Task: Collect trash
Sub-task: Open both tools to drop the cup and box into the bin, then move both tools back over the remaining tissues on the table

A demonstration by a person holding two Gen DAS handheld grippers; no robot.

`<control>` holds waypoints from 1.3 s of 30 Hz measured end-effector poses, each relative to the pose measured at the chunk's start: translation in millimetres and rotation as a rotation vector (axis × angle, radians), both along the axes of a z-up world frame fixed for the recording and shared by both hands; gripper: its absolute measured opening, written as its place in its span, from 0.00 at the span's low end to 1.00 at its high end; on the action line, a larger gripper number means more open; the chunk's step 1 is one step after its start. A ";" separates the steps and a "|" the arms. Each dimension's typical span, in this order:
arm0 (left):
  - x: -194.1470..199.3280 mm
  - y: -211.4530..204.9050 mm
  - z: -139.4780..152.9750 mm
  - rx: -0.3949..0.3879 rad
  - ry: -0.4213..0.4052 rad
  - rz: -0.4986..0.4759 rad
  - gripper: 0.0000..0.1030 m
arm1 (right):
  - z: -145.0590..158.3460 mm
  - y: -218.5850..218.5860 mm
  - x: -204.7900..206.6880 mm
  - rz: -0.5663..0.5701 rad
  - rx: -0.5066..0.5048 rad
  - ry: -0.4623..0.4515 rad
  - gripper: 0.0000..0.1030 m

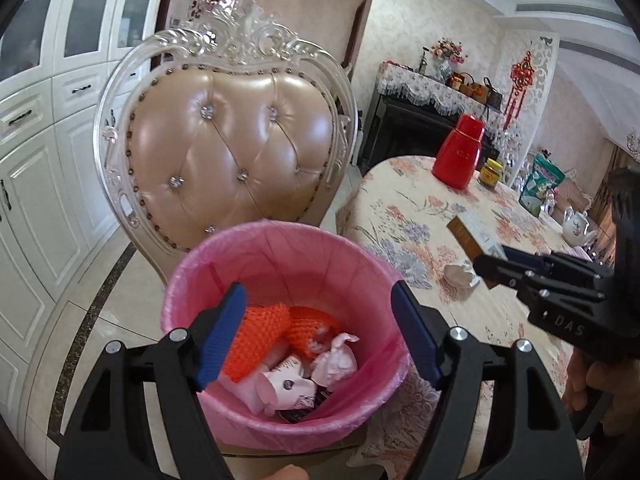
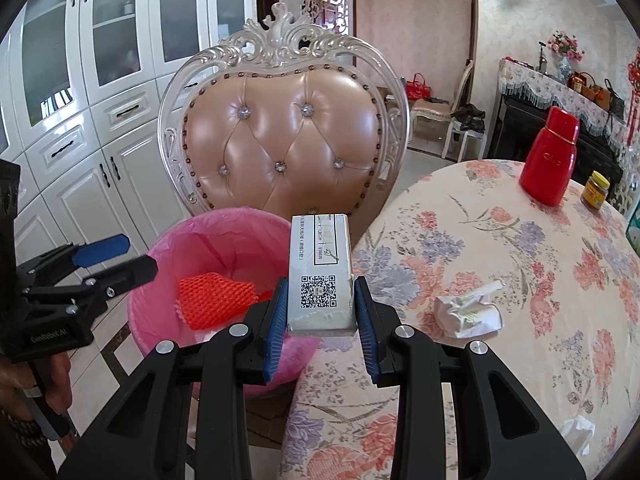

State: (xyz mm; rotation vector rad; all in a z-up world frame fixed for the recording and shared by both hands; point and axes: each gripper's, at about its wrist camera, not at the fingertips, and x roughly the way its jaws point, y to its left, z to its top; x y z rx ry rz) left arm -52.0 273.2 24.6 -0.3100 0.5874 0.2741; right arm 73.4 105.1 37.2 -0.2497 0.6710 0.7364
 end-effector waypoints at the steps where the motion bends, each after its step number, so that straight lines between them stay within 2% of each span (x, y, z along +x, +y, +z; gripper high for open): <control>1: -2.4 2.5 1.7 0.001 -0.005 0.009 0.70 | -0.3 2.8 -0.4 0.005 -0.001 0.001 0.31; 12: -25.1 19.6 13.7 0.015 -0.037 0.061 0.70 | -6.6 40.5 -6.1 0.064 -0.014 0.015 0.31; 24: -41.8 37.8 12.6 0.005 -0.042 0.098 0.70 | -16.6 73.7 -9.4 0.110 -0.041 0.032 0.32; 26: -42.9 39.5 12.5 0.004 -0.042 0.102 0.70 | -18.7 75.9 -9.0 0.107 -0.047 0.035 0.35; 28: -43.6 40.9 12.2 0.003 -0.042 0.103 0.70 | -18.8 74.2 -8.4 0.100 -0.044 0.031 0.47; 32: -40.8 37.8 11.6 0.006 -0.036 0.090 0.70 | -19.8 61.0 -4.7 0.071 -0.041 0.029 0.47; 39: -13.8 12.5 10.5 0.016 -0.037 0.023 0.70 | -17.4 9.5 5.6 -0.027 -0.031 0.017 0.50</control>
